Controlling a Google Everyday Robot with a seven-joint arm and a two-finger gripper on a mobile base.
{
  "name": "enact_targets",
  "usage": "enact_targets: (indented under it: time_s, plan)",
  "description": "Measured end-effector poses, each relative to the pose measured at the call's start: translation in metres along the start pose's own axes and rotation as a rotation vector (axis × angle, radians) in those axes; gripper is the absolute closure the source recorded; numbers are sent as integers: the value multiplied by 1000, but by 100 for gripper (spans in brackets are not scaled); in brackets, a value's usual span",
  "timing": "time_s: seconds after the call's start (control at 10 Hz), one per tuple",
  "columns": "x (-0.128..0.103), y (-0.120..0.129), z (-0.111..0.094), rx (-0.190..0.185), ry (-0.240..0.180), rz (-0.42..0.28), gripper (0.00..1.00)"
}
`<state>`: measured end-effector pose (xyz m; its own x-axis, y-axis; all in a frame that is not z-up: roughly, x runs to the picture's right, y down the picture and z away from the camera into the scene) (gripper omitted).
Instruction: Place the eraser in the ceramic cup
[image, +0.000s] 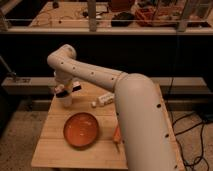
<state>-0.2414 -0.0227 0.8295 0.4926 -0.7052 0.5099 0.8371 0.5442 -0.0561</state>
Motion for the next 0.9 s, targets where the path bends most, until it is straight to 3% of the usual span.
enact_targets:
  time_s: [0.9]
  plan:
    - [1,1,0,0,0,1,20]
